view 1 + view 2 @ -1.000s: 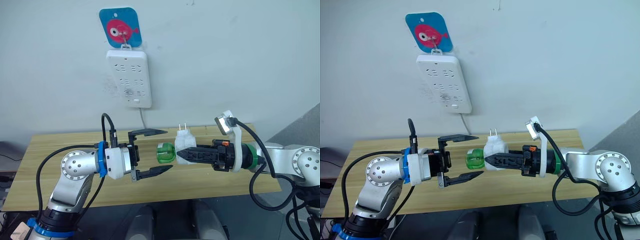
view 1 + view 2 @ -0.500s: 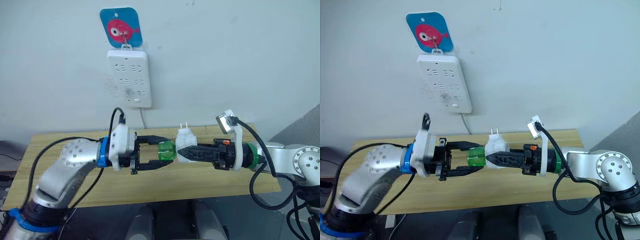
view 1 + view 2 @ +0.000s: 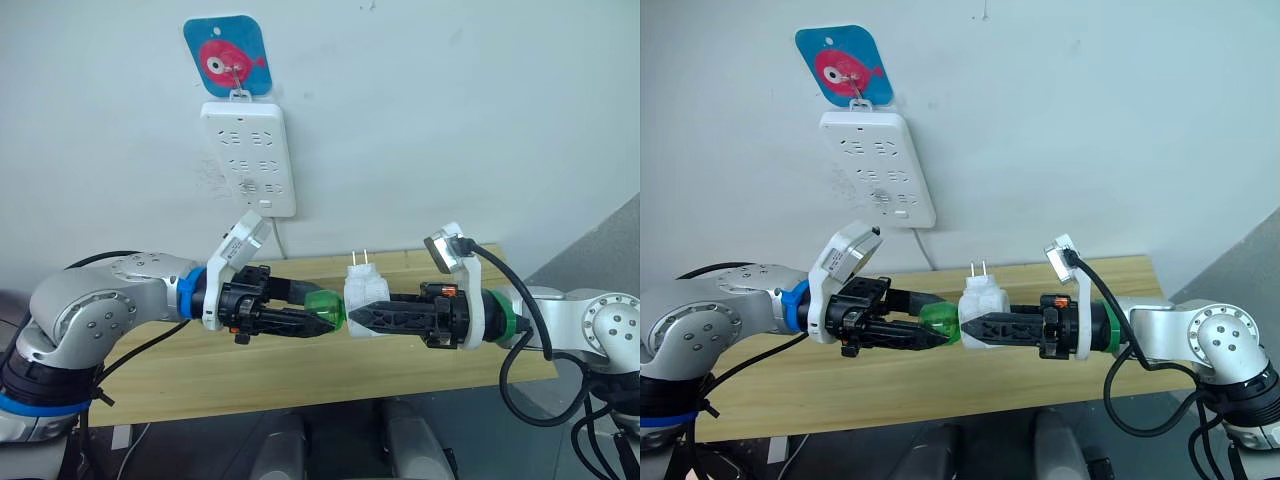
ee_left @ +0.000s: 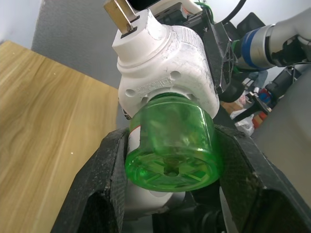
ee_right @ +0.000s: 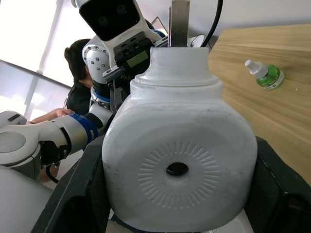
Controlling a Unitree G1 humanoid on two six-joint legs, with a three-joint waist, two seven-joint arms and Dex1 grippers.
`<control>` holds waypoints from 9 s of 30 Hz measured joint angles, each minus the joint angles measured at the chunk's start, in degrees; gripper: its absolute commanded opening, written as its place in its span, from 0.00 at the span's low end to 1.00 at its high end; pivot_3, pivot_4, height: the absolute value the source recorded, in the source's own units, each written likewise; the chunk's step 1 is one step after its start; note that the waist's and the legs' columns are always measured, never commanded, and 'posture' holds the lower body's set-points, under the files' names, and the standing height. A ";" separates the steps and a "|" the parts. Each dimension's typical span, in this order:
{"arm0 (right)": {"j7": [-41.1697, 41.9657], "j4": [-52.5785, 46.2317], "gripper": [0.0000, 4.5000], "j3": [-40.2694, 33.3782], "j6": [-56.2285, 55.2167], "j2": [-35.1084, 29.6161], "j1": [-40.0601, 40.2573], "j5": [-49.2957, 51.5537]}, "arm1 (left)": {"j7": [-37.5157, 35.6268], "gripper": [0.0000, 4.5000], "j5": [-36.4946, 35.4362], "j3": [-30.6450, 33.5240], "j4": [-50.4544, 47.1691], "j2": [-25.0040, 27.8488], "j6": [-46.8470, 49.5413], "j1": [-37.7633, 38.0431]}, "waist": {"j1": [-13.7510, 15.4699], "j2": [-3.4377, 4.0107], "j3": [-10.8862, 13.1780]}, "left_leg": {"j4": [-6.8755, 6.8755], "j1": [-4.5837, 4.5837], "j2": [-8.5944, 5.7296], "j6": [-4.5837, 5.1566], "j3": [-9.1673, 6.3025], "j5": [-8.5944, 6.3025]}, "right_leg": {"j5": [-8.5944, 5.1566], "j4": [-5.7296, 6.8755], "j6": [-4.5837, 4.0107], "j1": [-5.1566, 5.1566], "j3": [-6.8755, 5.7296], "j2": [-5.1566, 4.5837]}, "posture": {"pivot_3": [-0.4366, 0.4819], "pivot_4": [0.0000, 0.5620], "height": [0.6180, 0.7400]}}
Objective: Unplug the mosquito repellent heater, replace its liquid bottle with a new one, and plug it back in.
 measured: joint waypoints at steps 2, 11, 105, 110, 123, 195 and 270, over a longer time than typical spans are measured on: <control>-0.02 -0.15 0.67 0.12 0.02 0.00 0.00 0.00 | 0.04 0.49 -0.41 0.28 -0.25 -0.07 0.56 0.37 | 0.00 0.00 0.00 | 0.00 0.00 0.00 0.00 0.00 0.00 | 0.00 0.01 0.00 0.00 0.00 0.00 | 0.44 0.40 1.00; -0.23 -0.08 0.67 0.24 -0.22 -0.07 0.01 -0.13 | 1.22 0.49 1.10 1.30 -1.59 -1.31 -0.28 1.84 | 0.03 0.00 0.00 | 0.00 0.00 0.00 0.00 0.02 0.00 | 0.00 -0.01 0.00 0.00 0.03 -0.01 | 0.44 0.41 1.00; 14.34 32.84 0.67 16.99 -3.44 2.12 -5.58 -85.82 | -1.29 0.49 41.57 3.44 -4.40 -11.85 -42.99 25.40 | 1.60 -0.02 0.02 | -0.02 -0.04 -0.04 0.00 0.21 0.00 | 0.06 -0.07 -0.05 -0.09 0.16 -0.09 | 0.51 0.40 1.00; 16.15 33.96 0.97 14.44 -1.73 4.01 -5.56 -88.97 | -1.17 0.49 42.04 3.18 -4.40 -12.17 -43.28 25.16 | 1.59 -0.01 0.02 | -0.02 -0.01 -0.03 0.00 0.21 0.00 | 0.06 -0.05 -0.05 -0.09 0.15 -0.08 | 0.49 0.39 1.00; 18.78 9.93 1.00 -7.14 11.34 5.00 3.12 -82.22 | 3.25 0.49 43.62 1.67 -3.74 -18.07 -44.25 24.38 | 1.61 -0.01 0.01 | -0.01 -0.02 -0.03 0.00 0.13 0.00 | 0.07 -0.05 -0.03 -0.02 0.10 -0.08 | 0.45 0.39 1.00; 10.15 54.80 0.17 10.35 -64.65 31.10 -4.08 -109.55 | 18.08 0.92 50.67 4.51 -12.93 -19.94 -44.73 47.52 | 0.19 0.17 -0.05 | -0.04 0.20 0.03 -0.03 0.26 0.03 | 0.23 -0.02 -0.03 0.03 0.19 0.00 | 0.52 0.46 1.00; 44.12 -4.19 1.00 12.96 -29.87 16.07 5.72 -104.50 | 32.59 0.88 54.49 16.97 16.64 -33.12 -50.42 41.12 | 1.13 -0.34 7.41 | -0.04 0.04 0.44 -0.10 0.00 0.12 | 0.02 -0.19 0.34 0.02 0.05 -0.18 | 0.41 0.81 1.00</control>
